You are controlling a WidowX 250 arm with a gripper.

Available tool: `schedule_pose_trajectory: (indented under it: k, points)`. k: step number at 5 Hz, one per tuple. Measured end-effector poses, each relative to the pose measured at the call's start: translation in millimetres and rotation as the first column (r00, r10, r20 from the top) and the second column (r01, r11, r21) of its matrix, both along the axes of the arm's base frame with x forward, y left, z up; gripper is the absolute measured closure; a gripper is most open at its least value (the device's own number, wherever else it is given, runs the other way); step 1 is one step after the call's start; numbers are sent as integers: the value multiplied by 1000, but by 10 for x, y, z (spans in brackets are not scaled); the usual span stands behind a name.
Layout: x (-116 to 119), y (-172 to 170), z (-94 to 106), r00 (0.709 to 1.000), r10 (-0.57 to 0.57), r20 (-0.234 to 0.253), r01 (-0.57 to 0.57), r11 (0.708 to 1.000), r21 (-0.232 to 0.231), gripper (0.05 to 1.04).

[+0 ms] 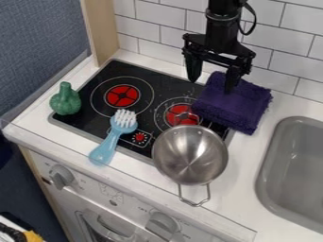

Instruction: Move the silver pot to the top-middle of the burners

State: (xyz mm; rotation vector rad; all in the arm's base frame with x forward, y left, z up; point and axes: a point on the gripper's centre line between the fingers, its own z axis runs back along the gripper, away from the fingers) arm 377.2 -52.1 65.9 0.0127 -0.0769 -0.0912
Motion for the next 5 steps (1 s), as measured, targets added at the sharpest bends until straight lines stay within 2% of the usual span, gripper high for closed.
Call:
schedule_pose_trajectory:
  k: [1,2,3,4,5]
  points:
    - [-44,-4,-137,999,2,-37,-2,1000,-1,84]
    - [-250,-218,-119,997,-68,-36,66,996,-56,84]
    - [-478,-346,133,990,-138,33,140,988,-72,84]
    - [-724,-359,71,988,-152,8,152,985,-86,84]
    - [-892,-400,-195,984,-169,-48,163,981,-103,84]
